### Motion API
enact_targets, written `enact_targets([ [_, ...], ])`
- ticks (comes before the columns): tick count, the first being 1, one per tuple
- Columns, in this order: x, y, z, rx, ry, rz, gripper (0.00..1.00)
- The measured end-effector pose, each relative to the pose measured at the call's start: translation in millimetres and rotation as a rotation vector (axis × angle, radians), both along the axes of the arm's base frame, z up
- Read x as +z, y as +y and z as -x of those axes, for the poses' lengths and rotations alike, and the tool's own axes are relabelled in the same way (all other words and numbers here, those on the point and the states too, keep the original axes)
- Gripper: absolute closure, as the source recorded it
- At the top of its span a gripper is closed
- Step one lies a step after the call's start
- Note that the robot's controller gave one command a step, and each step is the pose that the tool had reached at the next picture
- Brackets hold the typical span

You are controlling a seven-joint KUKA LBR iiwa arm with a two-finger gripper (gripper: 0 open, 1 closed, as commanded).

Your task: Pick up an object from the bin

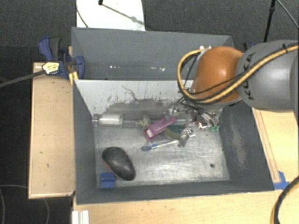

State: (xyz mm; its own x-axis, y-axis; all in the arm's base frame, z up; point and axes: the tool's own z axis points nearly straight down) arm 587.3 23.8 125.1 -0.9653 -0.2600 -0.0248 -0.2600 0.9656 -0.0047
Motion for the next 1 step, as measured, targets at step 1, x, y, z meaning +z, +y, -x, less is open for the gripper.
enact_targets([
  [1, -3.9, -1.0, 2.7, 0.0, 0.013, 0.002, 1.0],
])
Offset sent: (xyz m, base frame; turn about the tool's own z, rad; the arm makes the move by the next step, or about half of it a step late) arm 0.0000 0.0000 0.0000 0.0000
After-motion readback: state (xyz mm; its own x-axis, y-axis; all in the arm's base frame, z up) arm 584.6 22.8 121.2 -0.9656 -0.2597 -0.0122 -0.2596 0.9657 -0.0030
